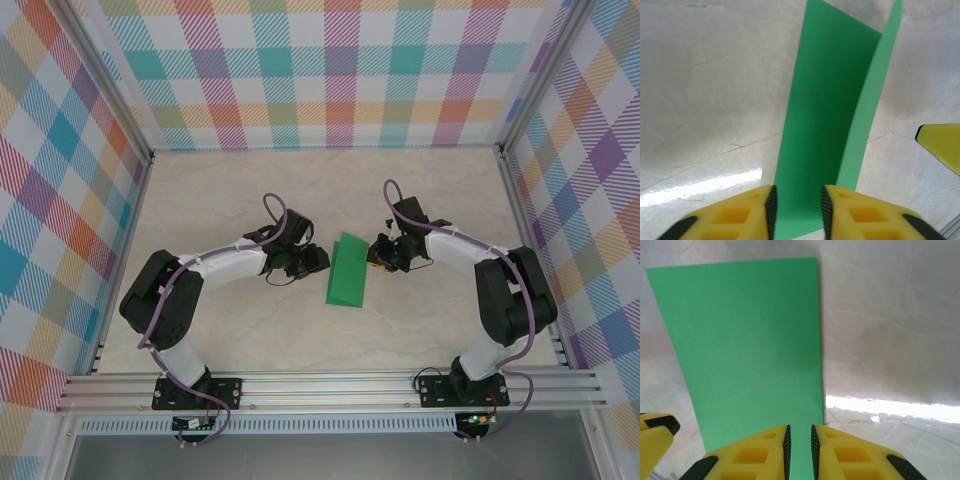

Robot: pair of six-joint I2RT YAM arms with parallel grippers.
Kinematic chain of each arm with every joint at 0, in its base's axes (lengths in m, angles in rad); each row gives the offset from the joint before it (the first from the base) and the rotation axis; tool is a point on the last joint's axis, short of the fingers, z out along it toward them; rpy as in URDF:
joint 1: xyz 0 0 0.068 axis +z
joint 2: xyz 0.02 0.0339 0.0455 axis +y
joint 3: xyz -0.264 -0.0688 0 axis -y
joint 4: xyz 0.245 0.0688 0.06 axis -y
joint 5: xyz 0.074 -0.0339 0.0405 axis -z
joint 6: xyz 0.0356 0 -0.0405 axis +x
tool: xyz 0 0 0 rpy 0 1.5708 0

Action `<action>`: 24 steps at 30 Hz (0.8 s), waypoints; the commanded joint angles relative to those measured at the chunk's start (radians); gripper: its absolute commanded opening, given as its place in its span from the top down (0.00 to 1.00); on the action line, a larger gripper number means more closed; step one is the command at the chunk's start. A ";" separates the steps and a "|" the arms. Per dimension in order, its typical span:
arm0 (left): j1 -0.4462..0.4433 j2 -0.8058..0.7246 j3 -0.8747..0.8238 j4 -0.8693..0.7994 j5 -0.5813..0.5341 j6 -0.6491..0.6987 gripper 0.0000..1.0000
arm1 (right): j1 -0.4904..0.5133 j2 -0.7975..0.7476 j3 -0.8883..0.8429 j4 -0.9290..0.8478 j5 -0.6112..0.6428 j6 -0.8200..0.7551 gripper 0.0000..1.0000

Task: Fold a paper plane with a square sheet of paper (pick it up from the middle)
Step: First fold in half a square sheet of paper at the center of the table.

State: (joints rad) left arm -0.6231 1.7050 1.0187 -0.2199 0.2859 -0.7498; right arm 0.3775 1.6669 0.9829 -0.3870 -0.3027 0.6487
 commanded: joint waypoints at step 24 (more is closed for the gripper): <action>0.020 0.029 0.110 0.145 0.188 0.005 0.77 | -0.093 0.113 0.000 0.247 -0.276 0.069 1.00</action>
State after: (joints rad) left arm -0.5888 1.7687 1.0618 -0.0563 0.4500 -0.7918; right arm 0.2871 1.7500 0.9722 -0.2096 -0.5018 0.7044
